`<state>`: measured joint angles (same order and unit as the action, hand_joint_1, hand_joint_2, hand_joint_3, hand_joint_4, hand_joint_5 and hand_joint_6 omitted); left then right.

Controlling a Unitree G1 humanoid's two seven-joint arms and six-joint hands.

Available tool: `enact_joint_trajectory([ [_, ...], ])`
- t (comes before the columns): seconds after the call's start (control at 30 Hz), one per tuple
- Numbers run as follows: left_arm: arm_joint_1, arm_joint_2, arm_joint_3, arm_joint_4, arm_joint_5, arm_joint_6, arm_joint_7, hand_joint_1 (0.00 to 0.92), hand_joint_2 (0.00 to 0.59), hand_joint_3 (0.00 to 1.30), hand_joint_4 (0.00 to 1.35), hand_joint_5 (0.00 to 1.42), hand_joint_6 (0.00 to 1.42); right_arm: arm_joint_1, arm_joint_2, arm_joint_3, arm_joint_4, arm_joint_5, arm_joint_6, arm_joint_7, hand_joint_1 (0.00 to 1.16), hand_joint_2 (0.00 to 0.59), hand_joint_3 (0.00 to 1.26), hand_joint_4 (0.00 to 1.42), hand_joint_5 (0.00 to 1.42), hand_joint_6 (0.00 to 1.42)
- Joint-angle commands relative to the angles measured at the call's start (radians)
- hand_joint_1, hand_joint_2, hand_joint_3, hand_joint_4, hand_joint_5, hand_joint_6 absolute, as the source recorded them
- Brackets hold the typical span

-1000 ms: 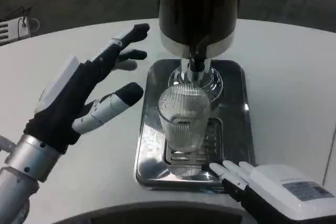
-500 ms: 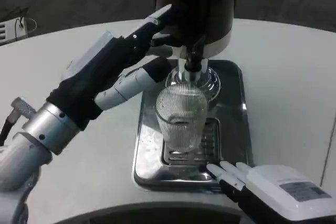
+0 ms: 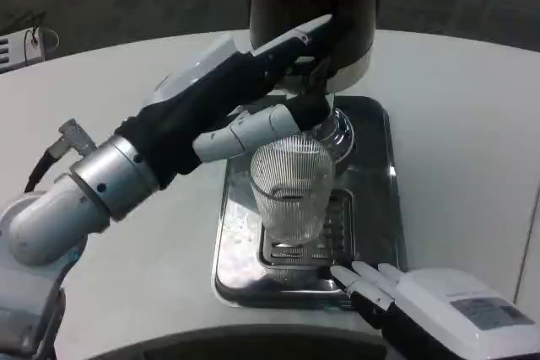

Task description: Grasp the cup under the faucet to collect the drink, then remove the cup.

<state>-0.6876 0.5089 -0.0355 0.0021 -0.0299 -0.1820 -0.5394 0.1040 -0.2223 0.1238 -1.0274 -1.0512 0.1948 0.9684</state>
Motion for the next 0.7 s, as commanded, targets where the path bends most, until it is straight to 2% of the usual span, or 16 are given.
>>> enact_joint_trajectory([
  [0.03,-0.018,0.025,-0.021,0.007,0.018,0.020,-0.049,0.000,0.056,0.09,0.04,0.18,0.24,0.017,0.010,-0.002,-0.020,0.002,0.002,0.001,0.47,0.449,0.04,0.00,0.00,0.00],
  [0.4,-0.014,0.063,-0.070,-0.012,0.116,-0.020,-0.071,0.000,0.047,0.04,0.00,0.10,0.14,0.017,0.023,-0.022,-0.020,0.023,-0.003,0.000,0.47,0.448,0.04,0.00,0.00,0.00],
  [0.6,-0.017,0.069,-0.098,-0.005,0.176,-0.047,-0.062,0.000,0.018,0.00,0.00,0.05,0.12,0.007,0.031,-0.052,-0.018,0.082,0.049,-0.003,0.47,0.449,0.04,0.00,0.00,0.00],
  [0.7,-0.026,0.067,-0.117,0.014,0.207,-0.058,-0.061,0.000,0.010,0.00,0.00,0.02,0.11,-0.010,0.041,-0.082,-0.001,0.148,0.114,-0.010,0.46,0.447,0.04,0.00,0.00,0.00],
])
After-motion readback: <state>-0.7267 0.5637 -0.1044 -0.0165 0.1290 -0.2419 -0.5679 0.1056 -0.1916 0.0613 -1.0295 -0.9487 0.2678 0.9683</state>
